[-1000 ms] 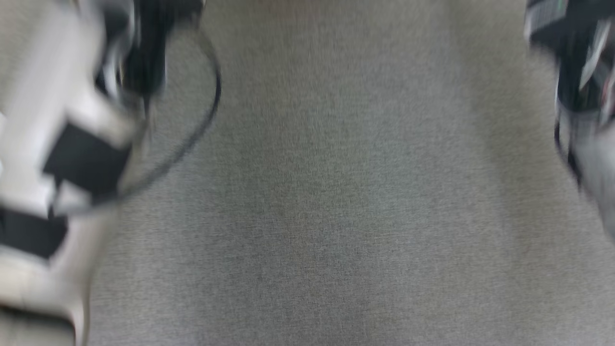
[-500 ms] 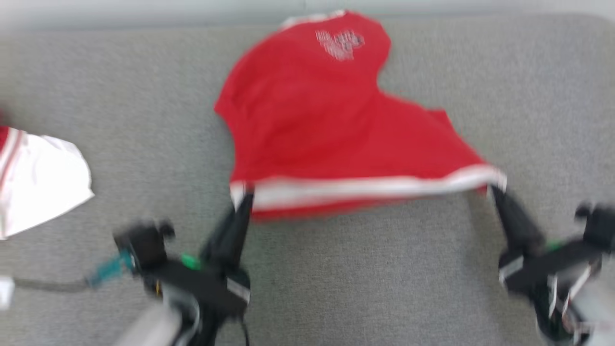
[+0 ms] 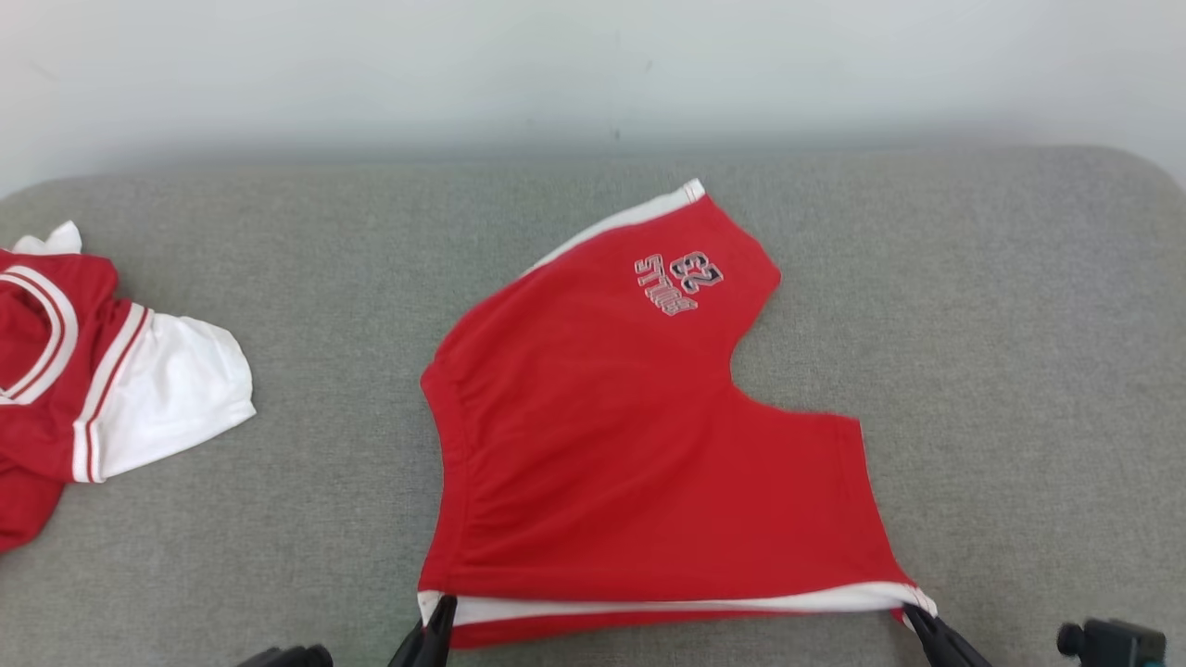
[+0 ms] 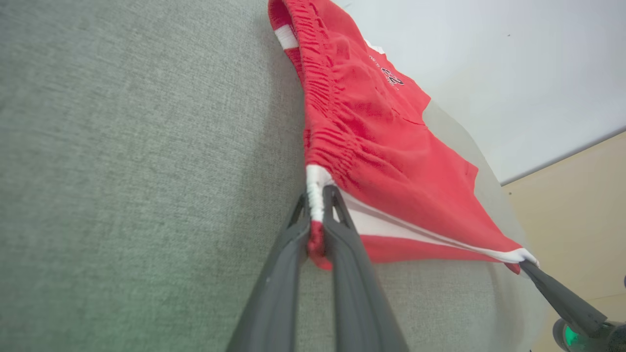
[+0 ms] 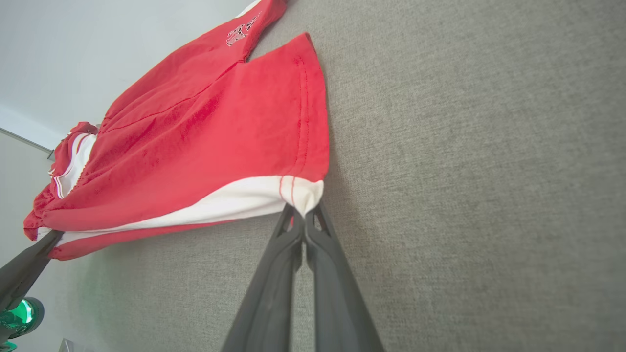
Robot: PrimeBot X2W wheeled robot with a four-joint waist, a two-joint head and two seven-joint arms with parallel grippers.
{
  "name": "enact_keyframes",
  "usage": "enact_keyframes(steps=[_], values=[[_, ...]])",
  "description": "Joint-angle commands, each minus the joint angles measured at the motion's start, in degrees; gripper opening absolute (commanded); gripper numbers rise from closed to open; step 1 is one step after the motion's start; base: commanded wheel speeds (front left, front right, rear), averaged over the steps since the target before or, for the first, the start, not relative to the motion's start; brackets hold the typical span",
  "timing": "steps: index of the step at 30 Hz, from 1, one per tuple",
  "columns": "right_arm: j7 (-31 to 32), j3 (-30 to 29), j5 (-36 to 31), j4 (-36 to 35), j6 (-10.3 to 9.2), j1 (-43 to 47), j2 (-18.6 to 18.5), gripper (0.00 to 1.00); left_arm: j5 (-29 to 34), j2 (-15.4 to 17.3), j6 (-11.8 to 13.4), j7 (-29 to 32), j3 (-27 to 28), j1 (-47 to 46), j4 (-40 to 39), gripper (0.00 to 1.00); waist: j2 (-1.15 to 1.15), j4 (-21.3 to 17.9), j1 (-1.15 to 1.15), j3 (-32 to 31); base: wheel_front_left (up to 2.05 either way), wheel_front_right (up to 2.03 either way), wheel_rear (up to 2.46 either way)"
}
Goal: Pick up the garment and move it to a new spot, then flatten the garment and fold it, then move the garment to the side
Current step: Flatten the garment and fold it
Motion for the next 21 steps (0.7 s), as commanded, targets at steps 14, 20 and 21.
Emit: enact_keyframes(steps=[14,20,21], values=[[6.40,-10.96,-6.06,-6.52,-0.13,2.76,3.50,0.00,12.43,-2.91,-2.76,-0.35,4.26,2.98,-3.77,0.00,0.02,1.07,0.02,-2.03,0.00,0.00,0.00],[10.09,-13.46,-8.85,-6.45,-0.13,-4.62,3.57,0.00,12.87,-5.74,-3.59,-0.34,5.55,-2.29,-3.43,0.00,0.02,2.14,0.02,-0.58,0.00,0.00,0.00],[10.84,-13.65,-9.06,-5.87,-0.13,-6.62,3.53,0.00,12.37,-6.31,-3.54,-0.32,5.89,-3.62,-3.03,0.00,0.02,2.33,0.02,-0.10,0.00,0.00,0.00]])
